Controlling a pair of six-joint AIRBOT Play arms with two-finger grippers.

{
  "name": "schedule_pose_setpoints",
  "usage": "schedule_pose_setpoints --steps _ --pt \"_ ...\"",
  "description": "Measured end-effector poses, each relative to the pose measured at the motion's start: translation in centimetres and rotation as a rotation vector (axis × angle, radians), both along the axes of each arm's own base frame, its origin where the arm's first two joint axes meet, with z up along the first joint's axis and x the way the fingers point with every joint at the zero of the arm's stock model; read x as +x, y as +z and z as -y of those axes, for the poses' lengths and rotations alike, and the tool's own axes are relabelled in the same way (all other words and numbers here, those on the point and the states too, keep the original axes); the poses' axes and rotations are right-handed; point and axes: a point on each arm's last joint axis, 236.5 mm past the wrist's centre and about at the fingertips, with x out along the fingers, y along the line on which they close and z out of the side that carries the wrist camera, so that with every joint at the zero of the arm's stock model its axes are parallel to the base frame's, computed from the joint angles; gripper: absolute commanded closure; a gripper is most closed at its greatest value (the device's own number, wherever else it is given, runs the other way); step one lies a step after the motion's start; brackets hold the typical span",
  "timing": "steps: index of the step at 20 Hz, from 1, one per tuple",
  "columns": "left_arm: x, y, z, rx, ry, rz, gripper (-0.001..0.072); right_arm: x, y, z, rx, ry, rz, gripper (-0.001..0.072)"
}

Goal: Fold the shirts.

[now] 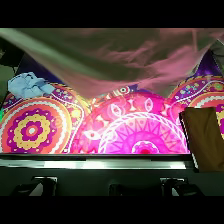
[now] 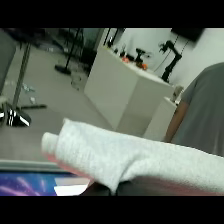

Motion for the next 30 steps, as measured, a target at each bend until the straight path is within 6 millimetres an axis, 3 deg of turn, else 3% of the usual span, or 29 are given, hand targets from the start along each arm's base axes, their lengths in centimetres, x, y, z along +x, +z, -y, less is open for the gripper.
schedule_pose_setpoints --steps 2,4,6,7,10,14,17,20,23,24,25,26,27,30 --pt "-3.0 1.7 0.2 0.005 0.012 0.054 0.0679 -2.1 1.4 0.3 0.013 -0.004 0.047 0.0638" --pt "-4.4 1.8 0.0 0.025 0.032 0.054 0.0678 -3.5 1.8 0.5 0.028 -0.005 0.061 0.0638" --pt "-4.2 0.2 -0.5 0.059 0.060 -0.007 0.0678 -3.2 0.4 0.6 0.045 -0.011 0.001 0.0638" --pt "-3.5 -1.4 -0.8 0.081 0.071 -0.064 0.0678 -2.5 -1.3 0.6 0.052 -0.016 -0.070 0.0638" --pt "0.6 -9.1 -2.0 0.126 0.080 -0.305 0.0678 2.1 -9.8 0.4 0.058 -0.039 -0.401 0.0637" --pt "7.5 -25.0 -4.0 0.118 0.078 -0.702 0.0677 11.1 -22.5 -1.2 0.049 -0.034 -0.763 0.0637" --pt "12.0 -34.9 -5.4 0.089 0.097 -0.896 0.0677 18.1 -31.2 -3.2 0.109 -0.006 -0.883 0.0637" --pt "15.4 -42.1 -6.0 0.047 0.101 -1.020 0.0676 23.0 -38.1 -5.1 0.264 -0.009 -0.924 0.0637" --pt "16.7 -47.4 -5.3 -0.008 0.077 -1.122 0.0676 25.4 -43.0 -6.7 0.410 -0.013 -0.957 0.0637" --pt "16.8 -48.7 -5.0 -0.018 0.067 -1.150 0.0645 25.8 -44.5 -7.3 0.455 -0.012 -0.976 0.0629" --pt "16.6 -49.7 -4.5 -0.026 0.052 -1.177 0.0499 26.0 -45.7 -7.8 0.494 -0.010 -0.994 0.0504" --pt "16.3 -50.5 -4.0 -0.027 0.036 -1.206 0.0231 26.3 -46.4 -8.3 0.534 -0.006 -1.003 0.0215" --pt "16.2 -50.8 -3.7 -0.036 0.022 -1.223 0.0115 26.4 -46.7 -8.7 0.569 0.000 -1.010 -0.0001" --pt "15.3 -50.0 -4.8 -0.042 -0.013 -1.281 0.0122 26.0 -45.1 -7.9 0.549 0.040 -1.024 0.0022"
